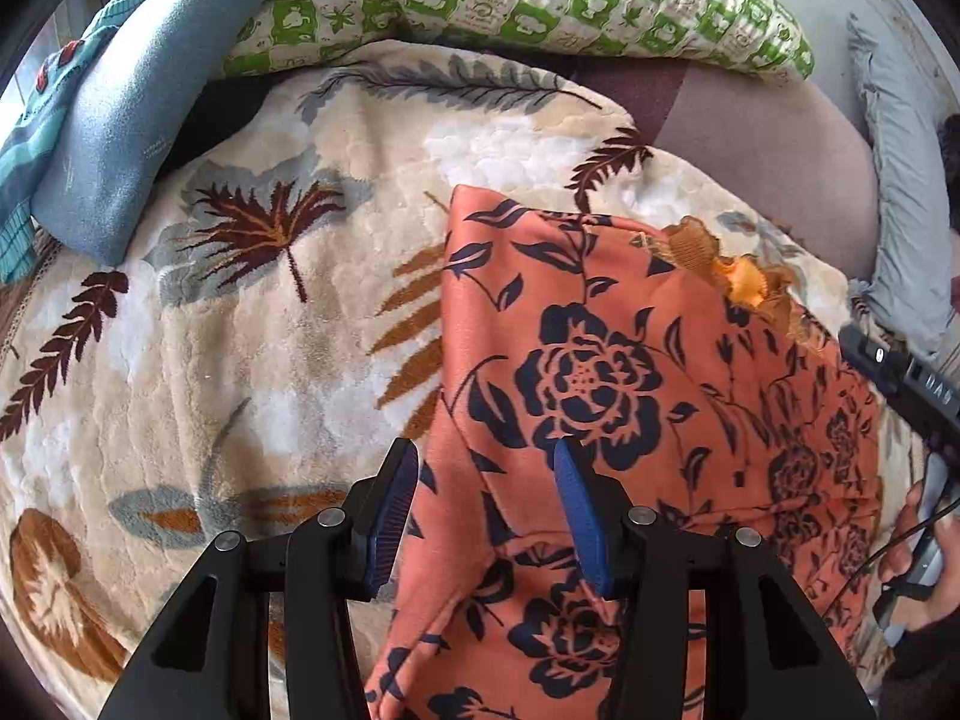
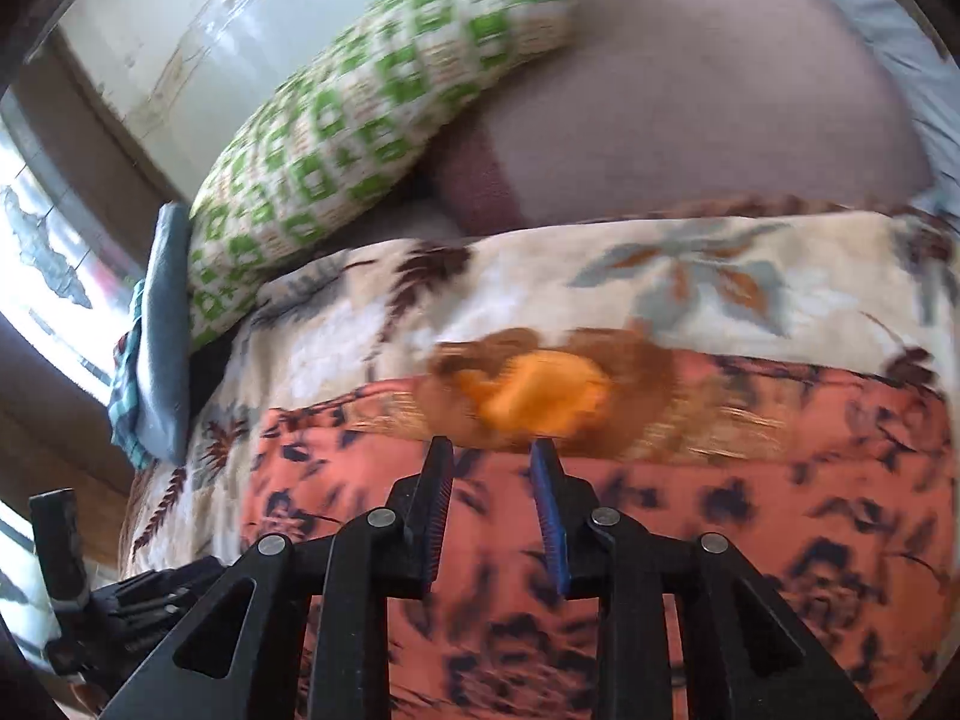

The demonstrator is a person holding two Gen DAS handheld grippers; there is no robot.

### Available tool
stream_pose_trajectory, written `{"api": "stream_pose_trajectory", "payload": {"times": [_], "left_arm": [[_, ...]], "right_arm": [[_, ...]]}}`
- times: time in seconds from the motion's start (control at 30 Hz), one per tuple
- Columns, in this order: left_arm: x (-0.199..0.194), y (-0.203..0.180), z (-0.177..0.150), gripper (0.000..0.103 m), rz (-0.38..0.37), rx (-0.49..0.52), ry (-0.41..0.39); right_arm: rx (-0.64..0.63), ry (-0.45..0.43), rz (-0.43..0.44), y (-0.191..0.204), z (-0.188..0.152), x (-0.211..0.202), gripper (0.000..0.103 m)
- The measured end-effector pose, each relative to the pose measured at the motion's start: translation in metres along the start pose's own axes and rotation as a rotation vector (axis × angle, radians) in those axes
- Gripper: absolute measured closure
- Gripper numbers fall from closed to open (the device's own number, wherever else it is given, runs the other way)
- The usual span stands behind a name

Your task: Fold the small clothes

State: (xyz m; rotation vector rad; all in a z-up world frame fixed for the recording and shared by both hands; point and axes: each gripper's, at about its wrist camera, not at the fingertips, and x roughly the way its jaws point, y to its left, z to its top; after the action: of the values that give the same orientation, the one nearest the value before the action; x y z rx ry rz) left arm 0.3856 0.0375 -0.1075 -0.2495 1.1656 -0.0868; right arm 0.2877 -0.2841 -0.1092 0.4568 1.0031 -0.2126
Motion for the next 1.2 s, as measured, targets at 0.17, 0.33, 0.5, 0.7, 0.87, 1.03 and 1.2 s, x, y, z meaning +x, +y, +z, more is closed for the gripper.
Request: {"api": "stream_pose_trajectory", "payload": {"times": [0.17, 0.33, 0.5, 0.7, 0.87, 1.03, 1.2], "left_arm": [[-0.005, -0.015, -0.005, 0.049, -0.025, 0.037, -0.035], [0.007, -0.021, -0.011, 0.049, 0.072, 0.063, -0.045], [0.025, -0.022, -0.010, 0.049, 0.107, 0.060, -0.028], [0.029, -0.024, -0.008, 0.049, 0.135, 0.059, -0.040], [0.049, -0.020, -0.010, 0.047, 0.145, 0.063, 0.009], [0.040, -0.013, -0.004, 0.049, 0.118, 0.048, 0.020], [0.014, 0.007, 0.008, 0.049, 0.036, -0.022, 0.025]], "right_arm": [[0.216, -0.004, -0.104, -0.103, -0.027, -0.026, 0.069], [0.343, -0.122, -0.122, -0.137, -0.033, -0.036, 0.067], [0.351, -0.108, -0.162, -0.144, -0.030, -0.020, 0.064], [0.236, -0.191, -0.128, -0.121, -0.017, -0.037, 0.095], [0.227, -0.097, -0.220, -0.137, -0.011, -0.015, 0.095], [0.263, -0.105, -0.197, -0.141, -0.022, -0.028, 0.085], [0.332, -0.107, -0.033, -0.137, -0.050, -0.069, 0.074]]}}
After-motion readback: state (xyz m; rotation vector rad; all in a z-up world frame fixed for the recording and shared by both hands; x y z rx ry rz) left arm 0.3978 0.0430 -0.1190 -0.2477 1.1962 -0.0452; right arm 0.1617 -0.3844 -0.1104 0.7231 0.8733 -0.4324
